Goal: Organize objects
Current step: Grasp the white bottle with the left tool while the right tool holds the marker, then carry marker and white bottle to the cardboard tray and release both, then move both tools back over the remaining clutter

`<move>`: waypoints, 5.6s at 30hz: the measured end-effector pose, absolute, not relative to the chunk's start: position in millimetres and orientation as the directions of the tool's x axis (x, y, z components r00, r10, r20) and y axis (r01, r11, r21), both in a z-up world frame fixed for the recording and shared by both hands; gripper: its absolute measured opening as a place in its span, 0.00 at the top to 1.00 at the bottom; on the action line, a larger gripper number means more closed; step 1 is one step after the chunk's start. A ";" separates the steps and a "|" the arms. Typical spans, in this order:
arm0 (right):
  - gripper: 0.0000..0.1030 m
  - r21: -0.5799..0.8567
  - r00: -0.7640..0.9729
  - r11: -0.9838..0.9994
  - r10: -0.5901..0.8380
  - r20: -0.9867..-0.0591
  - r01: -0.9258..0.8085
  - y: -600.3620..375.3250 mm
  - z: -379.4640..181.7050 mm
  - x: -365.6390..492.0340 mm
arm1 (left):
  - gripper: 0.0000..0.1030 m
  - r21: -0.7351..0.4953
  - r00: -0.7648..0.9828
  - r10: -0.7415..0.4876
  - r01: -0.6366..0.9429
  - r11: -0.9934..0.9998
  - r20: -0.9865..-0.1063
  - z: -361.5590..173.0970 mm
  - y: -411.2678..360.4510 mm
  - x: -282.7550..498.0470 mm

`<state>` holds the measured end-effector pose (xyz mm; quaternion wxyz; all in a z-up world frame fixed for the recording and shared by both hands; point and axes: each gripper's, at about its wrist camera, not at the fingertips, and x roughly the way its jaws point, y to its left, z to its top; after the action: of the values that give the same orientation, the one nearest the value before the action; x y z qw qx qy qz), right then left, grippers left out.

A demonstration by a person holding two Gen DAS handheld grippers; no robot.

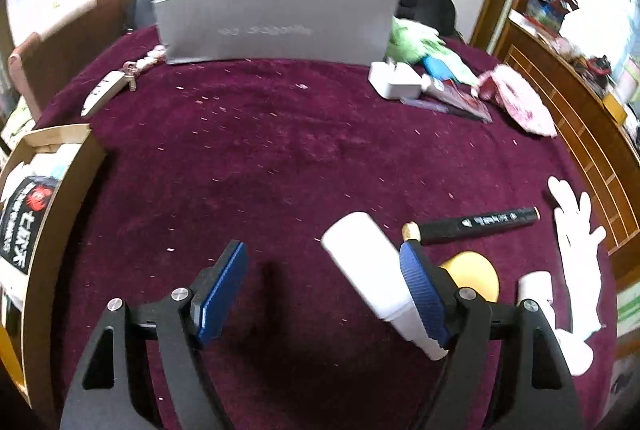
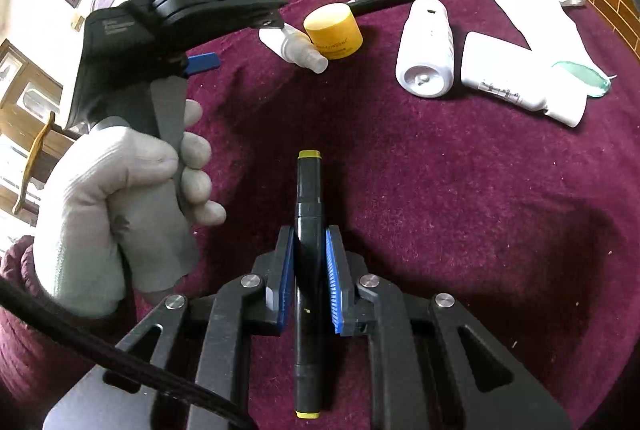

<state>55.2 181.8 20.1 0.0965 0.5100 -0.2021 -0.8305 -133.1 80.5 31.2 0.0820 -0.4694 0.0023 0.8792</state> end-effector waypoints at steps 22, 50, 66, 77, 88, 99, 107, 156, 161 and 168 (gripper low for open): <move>0.88 0.361 -0.485 -0.931 -0.296 -0.823 -0.045 171.3 28.6 67.8 | 0.47 -0.167 -0.436 0.332 -0.374 -0.912 -0.836 34.4 40.5 -88.0; 0.87 0.471 -0.514 -0.882 -0.413 -0.752 0.019 137.7 63.0 60.6 | 0.47 -0.294 -0.564 0.440 -0.334 -0.895 -0.699 117.5 -162.6 -3.2; 0.87 0.450 -0.486 -0.847 -0.531 -0.694 0.282 -8.0 130.8 16.2 | 0.47 -0.176 -0.649 0.221 -0.136 -0.975 -0.728 90.1 -319.0 -28.8; 0.87 0.373 -0.383 -0.865 -0.488 -0.784 0.337 -101.1 101.6 -41.3 | 0.47 -0.071 -0.612 0.170 -0.183 -0.980 -0.772 62.1 -320.9 -54.0; 0.87 0.313 -0.334 -0.898 -0.411 -0.848 0.309 -135.9 70.8 -97.8 | 0.47 0.023 -0.575 0.169 -0.311 -0.950 -0.801 45.3 -298.1 -73.6; 0.87 0.310 -0.299 -0.903 -0.396 -0.868 0.297 -155.4 50.5 -119.9 | 0.47 0.112 -0.592 0.167 -0.404 -0.908 -0.789 50.2 -282.2 -75.1; 0.87 0.304 -0.285 -0.905 -0.387 -0.877 0.297 -162.2 46.5 -124.8 | 0.46 0.158 -0.574 0.117 -0.407 -0.900 -0.811 46.3 -291.0 -78.0; 0.45 0.108 -0.640 -0.979 -0.194 -0.744 0.172 -2.9 110.0 50.2 | 0.40 0.103 -0.776 0.081 -0.186 -0.977 -0.626 145.6 -146.4 56.2; 0.45 0.159 -0.632 -0.984 -0.175 -0.755 0.083 49.2 103.1 51.2 | 0.40 0.127 -0.755 0.105 -0.243 -0.962 -0.648 137.8 -108.3 56.4; 0.45 0.187 -0.633 -0.981 -0.112 -0.766 -0.053 124.6 96.8 53.0 | 0.40 0.146 -0.718 0.126 -0.304 -0.941 -0.684 122.3 -65.0 50.6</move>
<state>53.0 124.6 96.8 0.0165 0.4280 -0.0963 -0.8985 50.6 -65.0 122.3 0.1170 -0.3566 0.1252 0.9184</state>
